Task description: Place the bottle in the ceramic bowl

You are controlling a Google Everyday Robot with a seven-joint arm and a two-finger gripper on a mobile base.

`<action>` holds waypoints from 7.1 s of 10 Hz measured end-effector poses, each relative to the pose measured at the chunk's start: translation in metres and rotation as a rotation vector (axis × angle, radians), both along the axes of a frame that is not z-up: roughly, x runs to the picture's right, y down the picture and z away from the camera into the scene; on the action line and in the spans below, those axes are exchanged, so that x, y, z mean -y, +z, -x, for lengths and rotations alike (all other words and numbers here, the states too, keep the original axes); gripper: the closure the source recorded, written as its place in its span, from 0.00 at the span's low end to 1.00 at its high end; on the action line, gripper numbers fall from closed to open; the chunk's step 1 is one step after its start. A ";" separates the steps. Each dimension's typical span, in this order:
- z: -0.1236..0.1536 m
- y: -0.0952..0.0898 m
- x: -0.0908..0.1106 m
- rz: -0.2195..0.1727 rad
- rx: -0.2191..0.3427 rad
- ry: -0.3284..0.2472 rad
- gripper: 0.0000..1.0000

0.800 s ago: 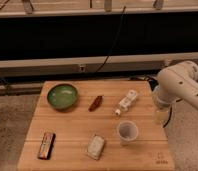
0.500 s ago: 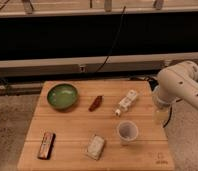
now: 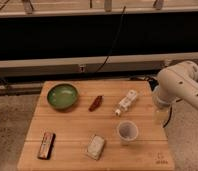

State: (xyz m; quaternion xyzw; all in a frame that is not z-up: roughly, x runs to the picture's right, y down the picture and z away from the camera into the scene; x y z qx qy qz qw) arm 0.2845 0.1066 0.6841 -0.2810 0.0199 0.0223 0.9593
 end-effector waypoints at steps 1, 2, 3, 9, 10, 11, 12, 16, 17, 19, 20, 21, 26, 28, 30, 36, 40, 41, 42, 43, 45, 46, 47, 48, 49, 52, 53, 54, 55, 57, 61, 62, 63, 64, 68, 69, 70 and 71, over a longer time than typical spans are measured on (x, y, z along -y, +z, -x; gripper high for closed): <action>0.000 0.000 0.000 0.000 0.000 0.000 0.20; 0.000 0.000 0.000 0.000 0.000 0.000 0.20; 0.000 0.000 0.000 0.000 0.000 0.000 0.20; 0.009 0.014 0.014 -0.011 0.012 -0.044 0.20; 0.014 0.022 0.020 -0.011 0.019 -0.060 0.20; 0.015 0.025 0.023 -0.011 0.020 -0.076 0.20; 0.017 0.026 0.024 -0.010 0.022 -0.087 0.20; 0.034 0.048 0.041 0.003 0.047 -0.136 0.20; 0.040 0.056 0.048 0.010 0.056 -0.154 0.20; 0.043 0.060 0.051 0.017 0.062 -0.171 0.20; 0.042 0.061 0.053 0.018 0.063 -0.173 0.20; 0.048 0.068 0.054 0.022 0.073 -0.184 0.20; 0.067 0.092 0.062 0.040 0.112 -0.239 0.20; 0.075 0.107 0.061 0.049 0.131 -0.261 0.20; 0.077 0.119 0.059 0.057 0.143 -0.279 0.20; 0.082 0.149 0.052 0.083 0.197 -0.338 0.20; 0.080 0.162 0.048 0.096 0.223 -0.361 0.20; 0.078 0.167 0.045 0.102 0.230 -0.361 0.20; 0.079 0.173 0.042 0.108 0.238 -0.362 0.20; 0.079 0.175 0.040 0.111 0.241 -0.362 0.20; 0.079 0.182 0.038 0.115 0.254 -0.360 0.20; 0.079 0.185 0.038 0.116 0.256 -0.355 0.20; 0.080 0.191 0.034 0.123 0.261 -0.352 0.20; 0.080 0.196 0.029 0.130 0.265 -0.349 0.20; 0.081 0.200 0.027 0.132 0.270 -0.346 0.20; 0.083 0.209 0.021 0.147 0.285 -0.340 0.20; 0.083 0.211 0.018 0.151 0.288 -0.337 0.20; 0.083 0.215 0.015 0.156 0.292 -0.332 0.20; 0.084 0.217 0.013 0.159 0.294 -0.329 0.20; 0.083 0.220 0.010 0.162 0.298 -0.326 0.20; 0.085 0.219 0.007 0.172 0.307 -0.326 0.20; 0.085 0.219 0.006 0.174 0.311 -0.327 0.20; 0.085 0.219 0.005 0.176 0.313 -0.328 0.20; 0.086 0.219 0.004 0.179 0.317 -0.329 0.20; 0.086 0.218 0.001 0.186 0.326 -0.333 0.20; 0.087 0.218 0.000 0.187 0.328 -0.335 0.20; 0.087 0.218 0.000 0.188 0.331 -0.336 0.20; 0.087 0.218 -0.001 0.190 0.334 -0.337 0.20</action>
